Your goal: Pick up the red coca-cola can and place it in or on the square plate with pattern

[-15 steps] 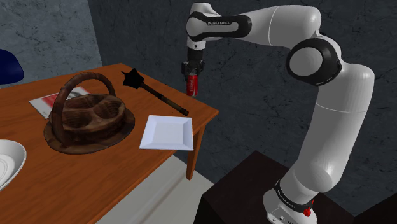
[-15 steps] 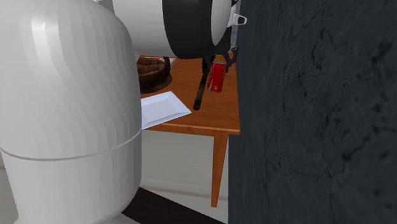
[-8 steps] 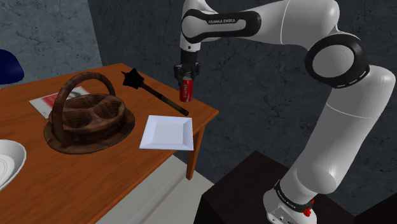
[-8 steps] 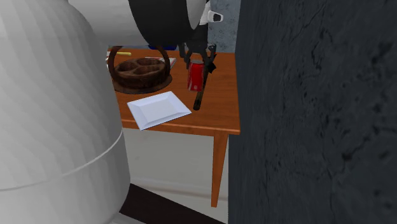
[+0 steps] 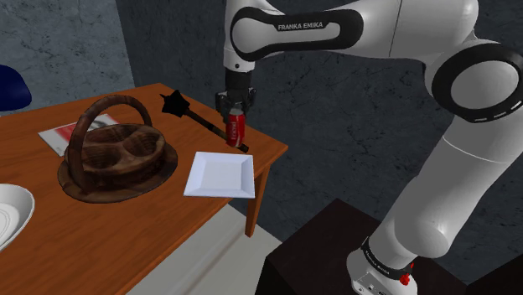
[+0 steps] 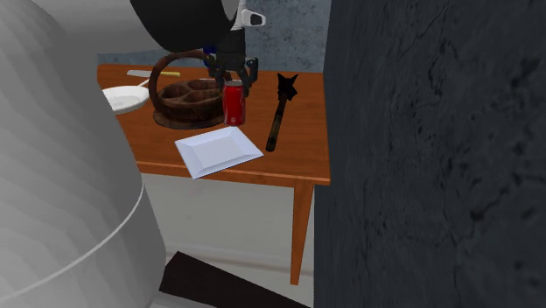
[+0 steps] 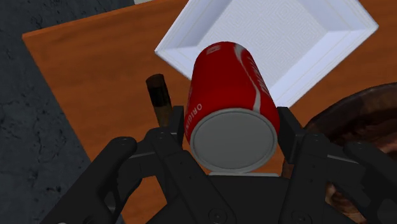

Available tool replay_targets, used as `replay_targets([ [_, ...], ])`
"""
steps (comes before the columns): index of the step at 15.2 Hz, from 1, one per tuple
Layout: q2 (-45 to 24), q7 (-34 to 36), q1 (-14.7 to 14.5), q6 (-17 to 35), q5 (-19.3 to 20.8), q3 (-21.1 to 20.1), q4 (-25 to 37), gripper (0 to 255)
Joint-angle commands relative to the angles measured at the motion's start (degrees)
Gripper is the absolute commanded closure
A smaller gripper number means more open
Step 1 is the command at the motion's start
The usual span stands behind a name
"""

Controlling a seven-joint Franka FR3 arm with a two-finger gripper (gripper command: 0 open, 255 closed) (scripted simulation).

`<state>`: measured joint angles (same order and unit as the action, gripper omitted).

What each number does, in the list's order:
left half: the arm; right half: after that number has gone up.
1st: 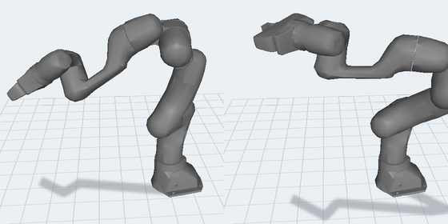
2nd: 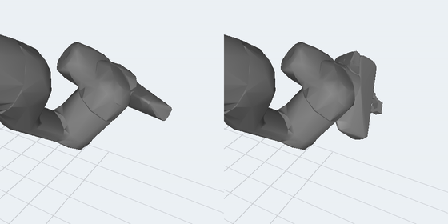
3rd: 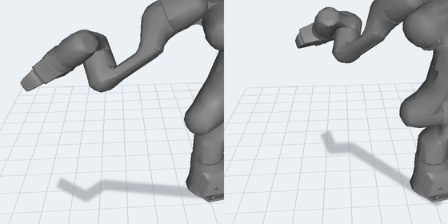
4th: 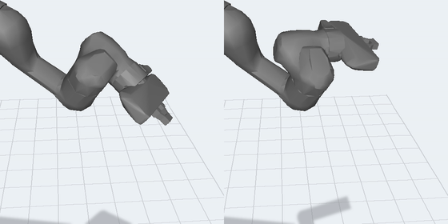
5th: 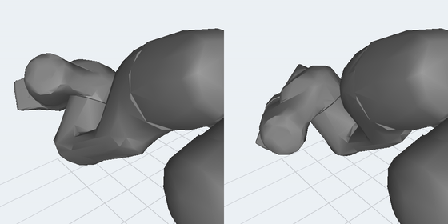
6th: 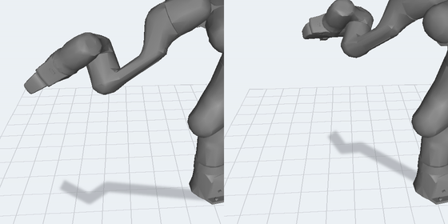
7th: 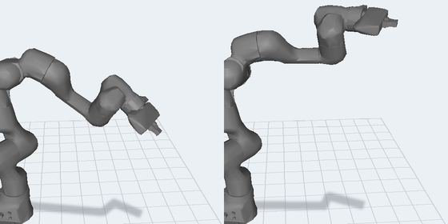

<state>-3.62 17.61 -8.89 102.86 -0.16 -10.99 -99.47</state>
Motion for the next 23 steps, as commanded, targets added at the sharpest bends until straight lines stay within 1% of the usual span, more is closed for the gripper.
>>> replay_targets([
  [1, 0.9, 2.8, -1.4, -0.1, -0.1, -1.3, -0.7, 255],
  [4, 2.1, 7.1, -3.7, -0.5, -0.3, -3.3, -1.4, 255],
  [23, -0.4, 7.3, -3.8, 13.8, 0.3, -3.4, -13.4, 255],
])
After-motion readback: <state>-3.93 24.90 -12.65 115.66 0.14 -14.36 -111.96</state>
